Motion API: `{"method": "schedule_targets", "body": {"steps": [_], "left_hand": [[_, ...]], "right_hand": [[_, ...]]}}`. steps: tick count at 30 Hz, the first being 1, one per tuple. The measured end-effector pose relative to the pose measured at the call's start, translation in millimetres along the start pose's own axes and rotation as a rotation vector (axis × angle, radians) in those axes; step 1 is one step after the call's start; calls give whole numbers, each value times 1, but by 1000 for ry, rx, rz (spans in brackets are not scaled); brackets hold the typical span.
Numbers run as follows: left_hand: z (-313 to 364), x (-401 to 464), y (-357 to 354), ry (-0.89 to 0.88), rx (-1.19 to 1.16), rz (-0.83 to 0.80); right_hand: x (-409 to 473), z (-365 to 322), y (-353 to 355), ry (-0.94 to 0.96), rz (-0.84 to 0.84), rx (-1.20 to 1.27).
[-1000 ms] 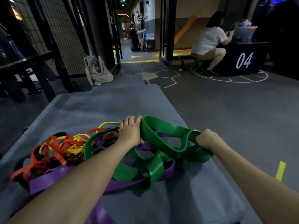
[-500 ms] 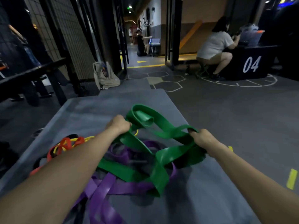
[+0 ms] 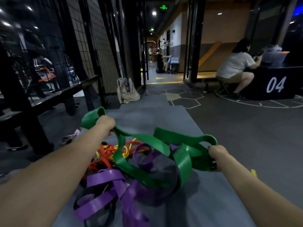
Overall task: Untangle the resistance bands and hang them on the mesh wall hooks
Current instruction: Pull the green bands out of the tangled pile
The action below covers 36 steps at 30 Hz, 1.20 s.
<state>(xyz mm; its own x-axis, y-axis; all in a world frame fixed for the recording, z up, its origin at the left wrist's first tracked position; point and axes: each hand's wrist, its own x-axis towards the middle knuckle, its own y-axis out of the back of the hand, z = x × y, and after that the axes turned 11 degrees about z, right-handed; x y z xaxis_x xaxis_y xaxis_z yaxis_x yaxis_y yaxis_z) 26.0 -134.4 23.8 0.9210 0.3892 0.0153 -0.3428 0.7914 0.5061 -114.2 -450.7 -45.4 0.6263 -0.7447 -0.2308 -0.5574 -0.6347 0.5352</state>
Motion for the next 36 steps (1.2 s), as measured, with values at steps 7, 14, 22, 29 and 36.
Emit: {"method": "schedule_targets", "body": {"steps": [7, 14, 22, 29, 36], "left_hand": [[-3, -12, -29, -111, 9, -45], [6, -24, -38, -262, 152, -67], [1, -39, -21, -414, 500, -37], [-4, -59, -16, -423, 540, -157], [-17, -88, -52, -260, -26, -510]], "right_hand": [[-15, -6, -2, 123, -203, -315], [-37, -15, -19, 737, -155, -443], [-52, 9, -30, 489, -367, -296], [-45, -30, -22, -145, -645, 869], [-63, -54, -53, 115, -689, 1032]]}}
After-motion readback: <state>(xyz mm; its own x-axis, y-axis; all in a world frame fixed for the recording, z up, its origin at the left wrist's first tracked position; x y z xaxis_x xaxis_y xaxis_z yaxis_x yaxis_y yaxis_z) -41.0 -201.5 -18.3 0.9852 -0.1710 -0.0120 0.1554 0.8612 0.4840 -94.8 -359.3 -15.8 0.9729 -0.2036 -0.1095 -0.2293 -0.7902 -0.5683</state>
